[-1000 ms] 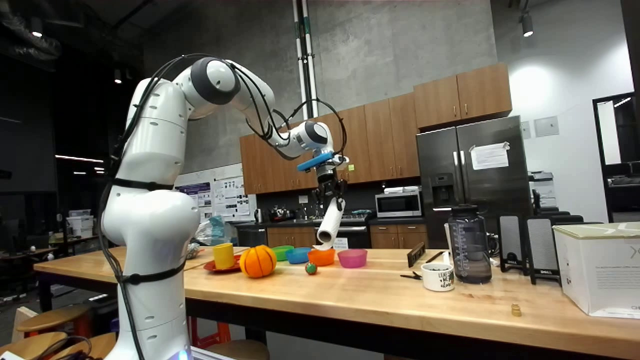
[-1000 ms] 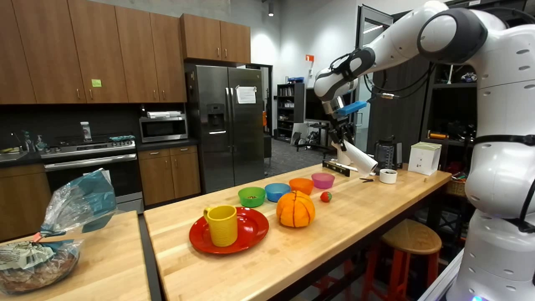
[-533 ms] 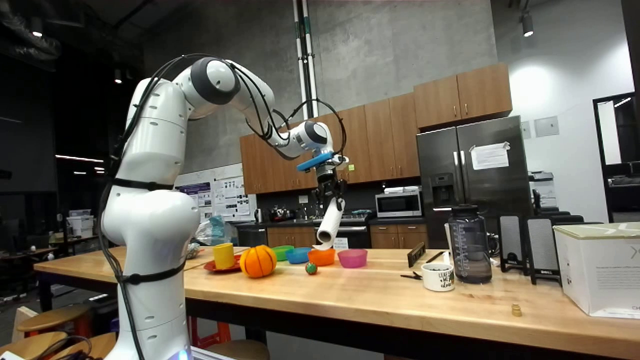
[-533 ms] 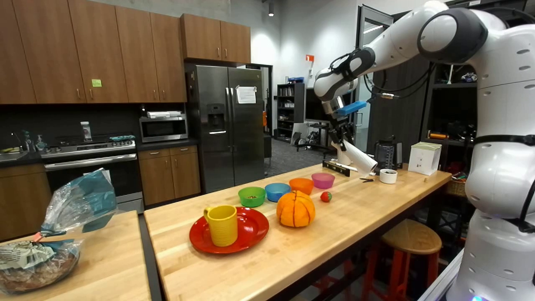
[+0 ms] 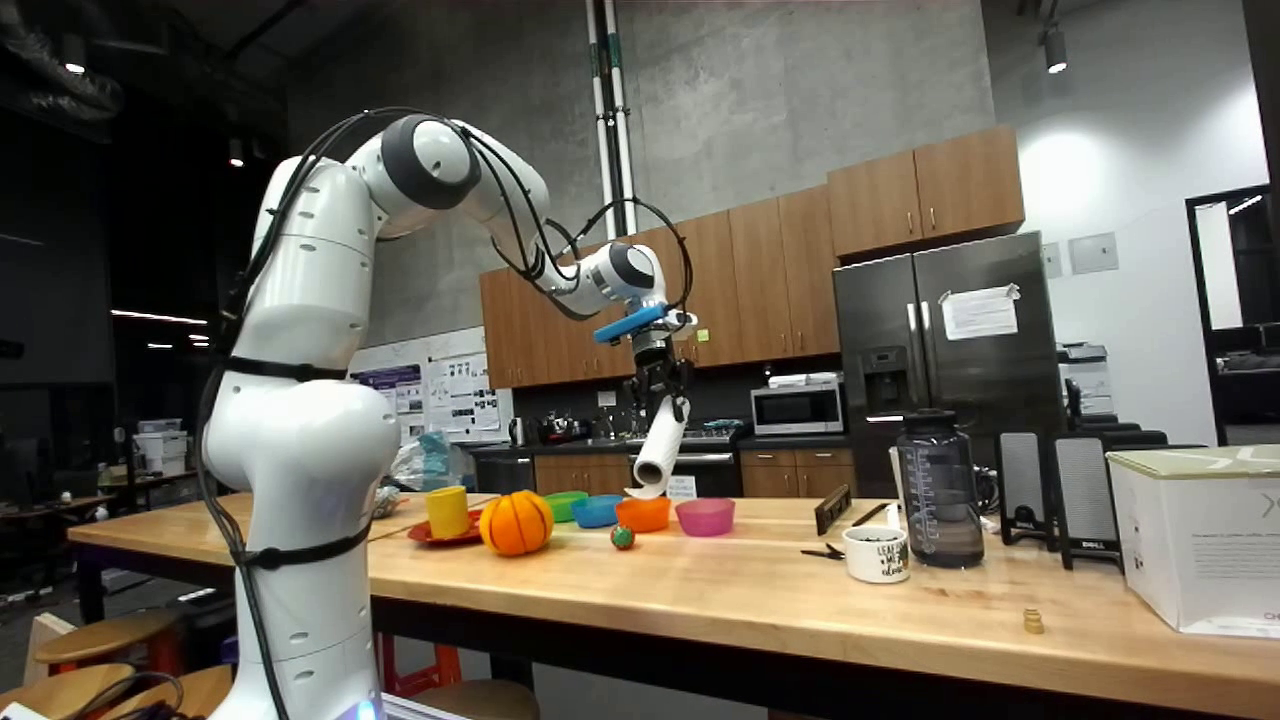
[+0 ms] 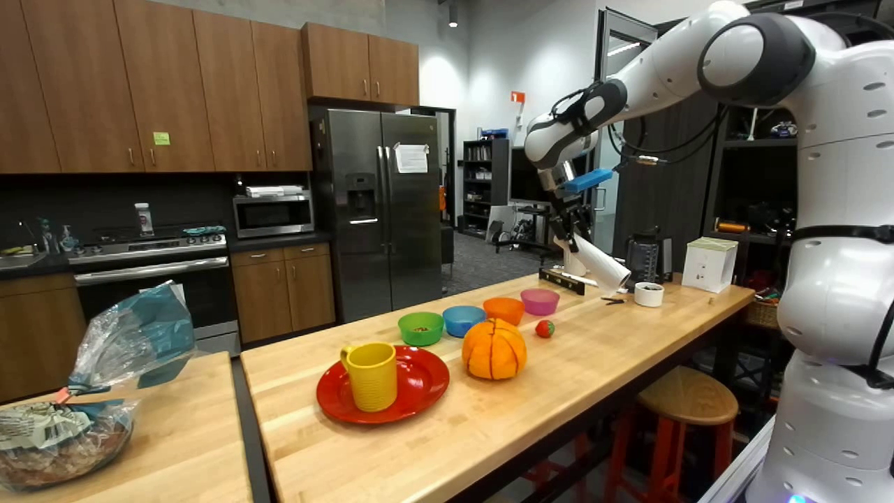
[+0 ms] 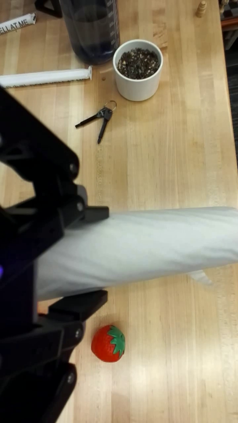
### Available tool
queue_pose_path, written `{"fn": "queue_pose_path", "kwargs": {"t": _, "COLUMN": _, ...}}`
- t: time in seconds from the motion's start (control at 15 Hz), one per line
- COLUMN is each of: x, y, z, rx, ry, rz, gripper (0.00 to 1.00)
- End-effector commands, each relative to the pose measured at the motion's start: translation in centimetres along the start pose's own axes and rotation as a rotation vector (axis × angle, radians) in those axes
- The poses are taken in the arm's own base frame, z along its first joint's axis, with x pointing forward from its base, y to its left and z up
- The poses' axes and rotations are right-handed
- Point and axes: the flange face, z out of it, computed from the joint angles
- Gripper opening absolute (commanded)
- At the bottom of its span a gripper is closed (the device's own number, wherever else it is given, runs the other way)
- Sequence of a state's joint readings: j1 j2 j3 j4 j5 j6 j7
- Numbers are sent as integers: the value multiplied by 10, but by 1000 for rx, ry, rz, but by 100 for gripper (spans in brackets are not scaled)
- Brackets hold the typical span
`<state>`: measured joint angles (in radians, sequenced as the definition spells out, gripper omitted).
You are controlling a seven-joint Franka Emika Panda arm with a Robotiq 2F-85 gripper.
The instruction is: Move the roll of paper towel to the right
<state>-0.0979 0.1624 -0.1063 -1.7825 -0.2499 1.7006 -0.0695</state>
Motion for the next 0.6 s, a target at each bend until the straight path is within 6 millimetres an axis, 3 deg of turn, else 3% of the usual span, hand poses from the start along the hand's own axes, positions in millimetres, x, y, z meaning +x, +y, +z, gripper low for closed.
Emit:
{"fn": "queue_pose_path", "kwargs": {"t": 0.0, "x": 0, "y": 0, "z": -1, "rx": 0, "ry": -1, "rz": 0, "gripper": 55}}
{"fn": "queue_pose_path", "kwargs": {"t": 0.27, "x": 0, "y": 0, "z": -1, "rx": 0, "ry": -1, "rz": 0, "gripper": 55}}
{"fn": "queue_pose_path", "kwargs": {"t": 0.33, "x": 0, "y": 0, "z": -1, "rx": 0, "ry": -1, "rz": 0, "gripper": 30}}
{"fn": "queue_pose_path", "kwargs": {"t": 0.53, "x": 11, "y": 8, "z": 2, "rx": 2, "ry": 6, "rz": 29, "gripper": 30}}
